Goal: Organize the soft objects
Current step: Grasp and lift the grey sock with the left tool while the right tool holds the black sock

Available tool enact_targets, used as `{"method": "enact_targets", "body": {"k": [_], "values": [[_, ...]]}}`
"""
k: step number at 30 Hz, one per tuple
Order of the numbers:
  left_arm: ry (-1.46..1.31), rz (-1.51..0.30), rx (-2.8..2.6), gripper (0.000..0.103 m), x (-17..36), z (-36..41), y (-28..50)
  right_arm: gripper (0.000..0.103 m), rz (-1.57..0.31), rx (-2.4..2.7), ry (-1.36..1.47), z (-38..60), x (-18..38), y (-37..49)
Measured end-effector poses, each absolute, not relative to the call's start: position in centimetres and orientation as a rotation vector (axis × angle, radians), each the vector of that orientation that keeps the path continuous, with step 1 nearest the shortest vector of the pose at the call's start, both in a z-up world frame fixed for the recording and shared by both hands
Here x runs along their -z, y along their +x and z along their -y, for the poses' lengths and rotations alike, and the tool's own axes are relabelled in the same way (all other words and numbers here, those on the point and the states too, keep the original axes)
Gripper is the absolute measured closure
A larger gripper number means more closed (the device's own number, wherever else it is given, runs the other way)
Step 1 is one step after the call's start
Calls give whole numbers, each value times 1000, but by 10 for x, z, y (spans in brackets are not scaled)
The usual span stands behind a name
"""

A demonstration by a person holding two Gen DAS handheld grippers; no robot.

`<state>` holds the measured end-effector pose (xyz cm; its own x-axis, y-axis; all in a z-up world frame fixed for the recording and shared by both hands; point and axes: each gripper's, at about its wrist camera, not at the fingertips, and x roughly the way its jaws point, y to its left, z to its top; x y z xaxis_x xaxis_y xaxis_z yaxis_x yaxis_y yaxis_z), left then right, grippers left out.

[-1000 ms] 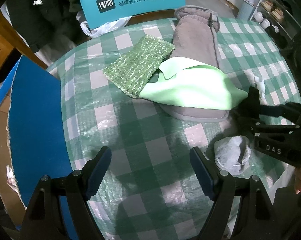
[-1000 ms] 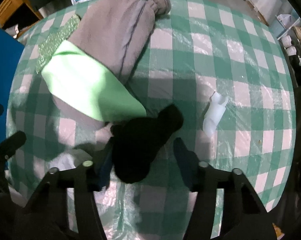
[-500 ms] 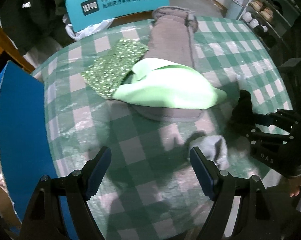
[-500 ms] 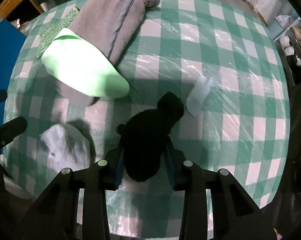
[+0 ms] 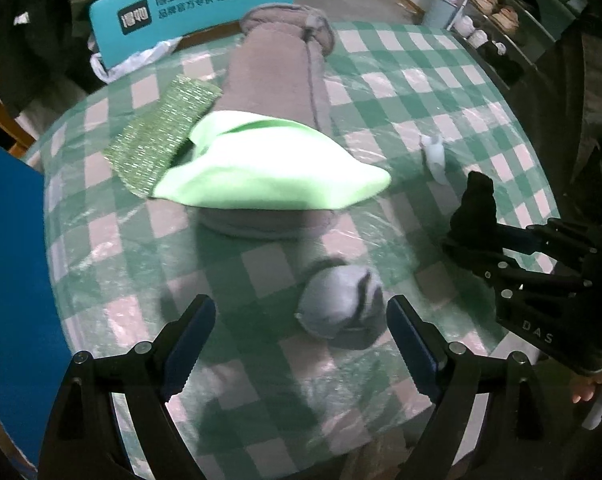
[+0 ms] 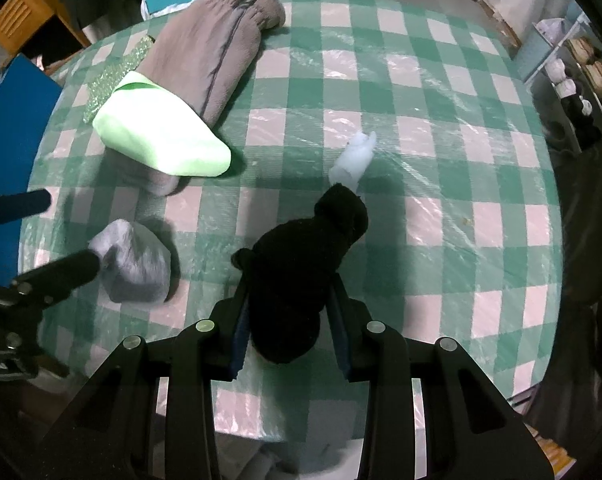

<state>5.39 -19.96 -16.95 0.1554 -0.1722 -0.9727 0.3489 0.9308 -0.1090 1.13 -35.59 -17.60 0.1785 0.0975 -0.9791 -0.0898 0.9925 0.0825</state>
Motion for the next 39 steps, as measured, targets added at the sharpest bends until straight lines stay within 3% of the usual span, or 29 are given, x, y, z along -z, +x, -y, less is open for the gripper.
{"method": "enact_targets", "body": {"k": [21, 29, 31, 36, 39], "values": [[153, -1421, 421, 15, 199, 227, 49, 69, -1369, -126, 16, 364, 170, 17], [169, -1430, 447, 46, 206, 231, 48, 69, -1363, -137, 9, 360, 169, 18], [160, -1426, 455, 60, 205, 229, 47, 69, -1362, -140, 10, 360, 168, 19], [160, -1407, 462, 75, 200, 224, 45, 70, -1351, -147, 5, 355, 164, 20], [167, -1389, 462, 78, 194, 224, 44, 70, -1345, -149, 2, 353, 162, 20]]}}
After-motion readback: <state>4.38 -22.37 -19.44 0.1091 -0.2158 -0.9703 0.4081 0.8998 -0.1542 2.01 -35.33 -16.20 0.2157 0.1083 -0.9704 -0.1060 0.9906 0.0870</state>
